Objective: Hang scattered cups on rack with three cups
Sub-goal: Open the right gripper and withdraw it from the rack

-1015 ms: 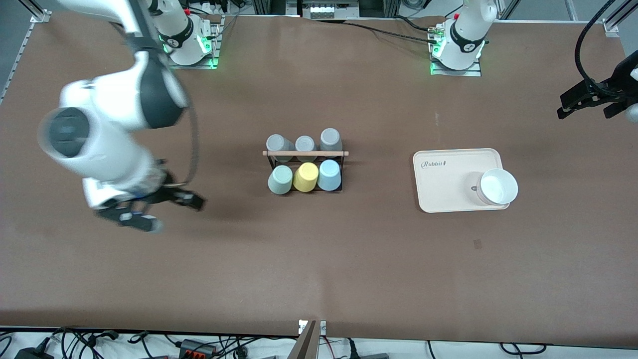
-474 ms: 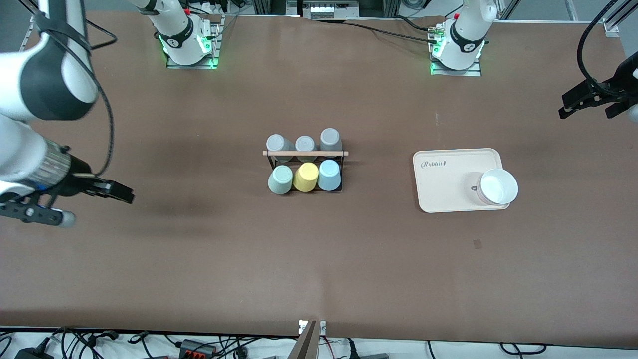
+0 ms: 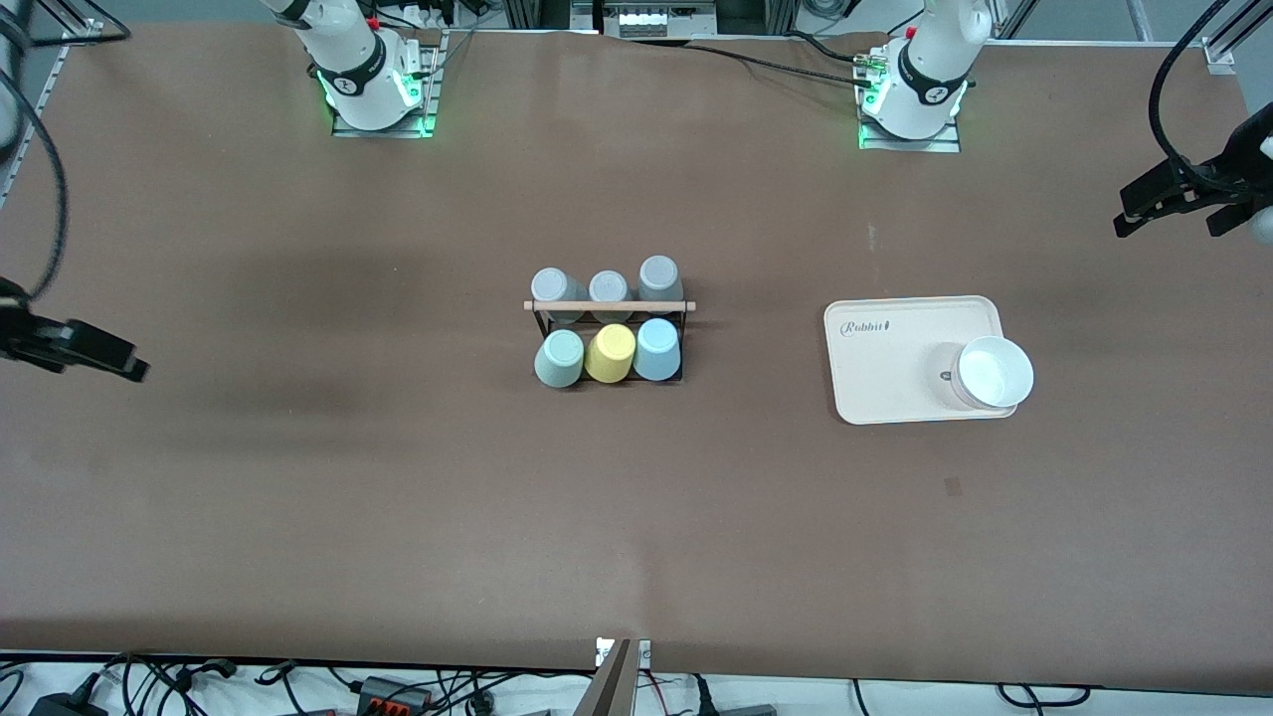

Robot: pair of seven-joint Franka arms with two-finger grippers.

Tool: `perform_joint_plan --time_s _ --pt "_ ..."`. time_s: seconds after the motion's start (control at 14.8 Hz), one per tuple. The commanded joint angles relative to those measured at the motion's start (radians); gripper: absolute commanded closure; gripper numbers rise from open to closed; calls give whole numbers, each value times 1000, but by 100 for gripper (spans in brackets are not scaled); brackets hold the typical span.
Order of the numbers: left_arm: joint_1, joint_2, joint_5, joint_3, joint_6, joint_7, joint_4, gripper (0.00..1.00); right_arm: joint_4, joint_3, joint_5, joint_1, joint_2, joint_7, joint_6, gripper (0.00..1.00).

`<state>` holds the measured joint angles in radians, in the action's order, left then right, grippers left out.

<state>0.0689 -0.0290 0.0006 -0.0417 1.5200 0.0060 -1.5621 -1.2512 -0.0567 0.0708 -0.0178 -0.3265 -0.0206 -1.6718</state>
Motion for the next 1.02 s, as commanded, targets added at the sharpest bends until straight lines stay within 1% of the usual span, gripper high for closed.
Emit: perform_joint_plan --time_s 0.0,0.27,0.41,0.74,0.88,0.95 --pt "6 -6 -11 -3 0 35 -1 0 -2 32 -60 -5 23 56 15 0" --pt "6 -8 -10 -3 6 49 -4 0 -80 31 -63 -8 75 73 11 0" --pt "6 -8 -11 -3 6 49 -6 0 -172 32 -65 -8 131 73 -12 0" --pt "6 -8 -11 -3 6 48 -6 0 -430 34 -88 -7 283 71 -129 0" --pt "6 -8 -11 -3 6 49 -7 0 -477 35 -86 -8 319 71 -129 0" --pt "6 -8 -11 -3 6 49 -7 0 -484 35 -86 -7 326 73 -123 0"
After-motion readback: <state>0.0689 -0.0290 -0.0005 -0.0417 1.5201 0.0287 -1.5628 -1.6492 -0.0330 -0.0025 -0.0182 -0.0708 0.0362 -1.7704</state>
